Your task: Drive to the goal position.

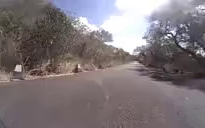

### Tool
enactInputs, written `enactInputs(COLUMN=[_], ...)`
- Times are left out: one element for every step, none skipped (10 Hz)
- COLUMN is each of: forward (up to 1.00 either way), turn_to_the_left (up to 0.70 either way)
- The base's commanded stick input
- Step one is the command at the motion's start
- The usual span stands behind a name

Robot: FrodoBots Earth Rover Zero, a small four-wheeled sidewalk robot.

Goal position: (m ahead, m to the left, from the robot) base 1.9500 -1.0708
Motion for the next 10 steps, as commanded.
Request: enactInputs(forward=[0.50, 0.50, 0.50, 0.50, 0.50, 0.50, 0.50, 0.50, 0.50, 0.50], turn_to_the_left=[0.00, 0.00, 0.00, 0.00, 0.00, 0.00, 0.00, 0.00, 0.00, 0.00])
